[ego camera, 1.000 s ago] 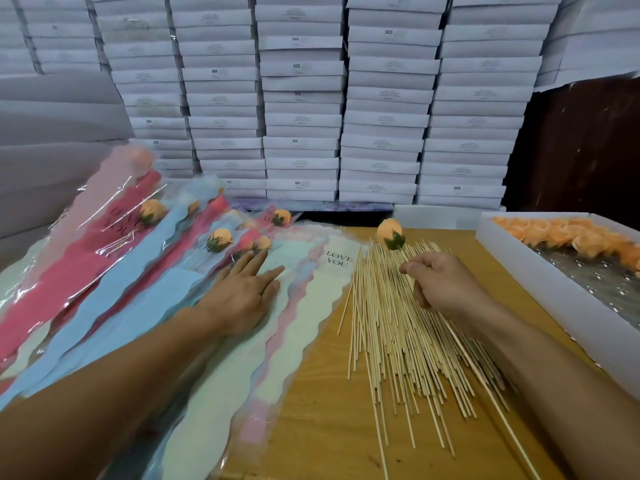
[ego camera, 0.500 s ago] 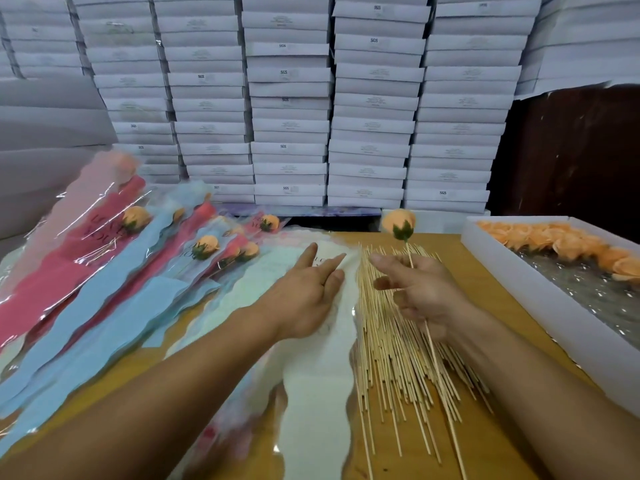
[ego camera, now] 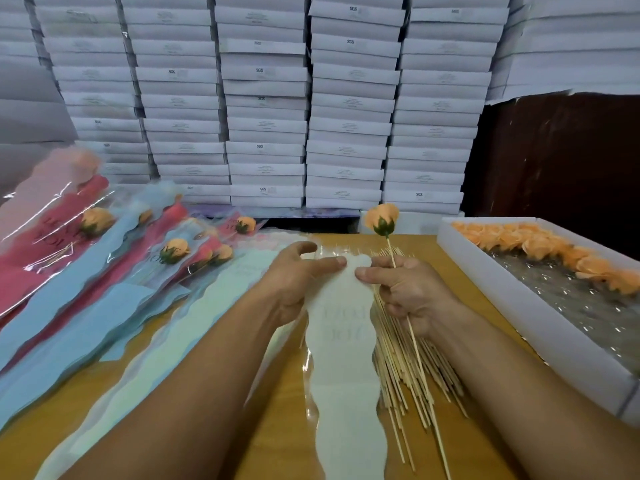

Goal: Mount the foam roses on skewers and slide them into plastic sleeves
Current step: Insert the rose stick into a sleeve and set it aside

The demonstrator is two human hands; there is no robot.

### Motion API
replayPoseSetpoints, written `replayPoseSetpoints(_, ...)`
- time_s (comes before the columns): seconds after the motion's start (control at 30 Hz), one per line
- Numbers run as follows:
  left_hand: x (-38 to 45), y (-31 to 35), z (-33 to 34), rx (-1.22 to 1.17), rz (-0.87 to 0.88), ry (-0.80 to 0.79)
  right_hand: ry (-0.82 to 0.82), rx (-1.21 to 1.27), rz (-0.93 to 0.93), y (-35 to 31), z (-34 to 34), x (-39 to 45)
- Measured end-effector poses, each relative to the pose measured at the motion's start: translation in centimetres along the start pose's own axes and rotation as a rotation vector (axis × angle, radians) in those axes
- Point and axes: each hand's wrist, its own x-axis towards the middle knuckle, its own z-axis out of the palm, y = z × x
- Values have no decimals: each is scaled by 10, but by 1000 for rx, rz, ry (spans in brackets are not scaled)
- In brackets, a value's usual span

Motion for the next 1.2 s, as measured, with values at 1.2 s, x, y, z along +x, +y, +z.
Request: replayPoseSetpoints(1.2,1,-17,-22,615,610,146,-32,-49,88,9,3,0)
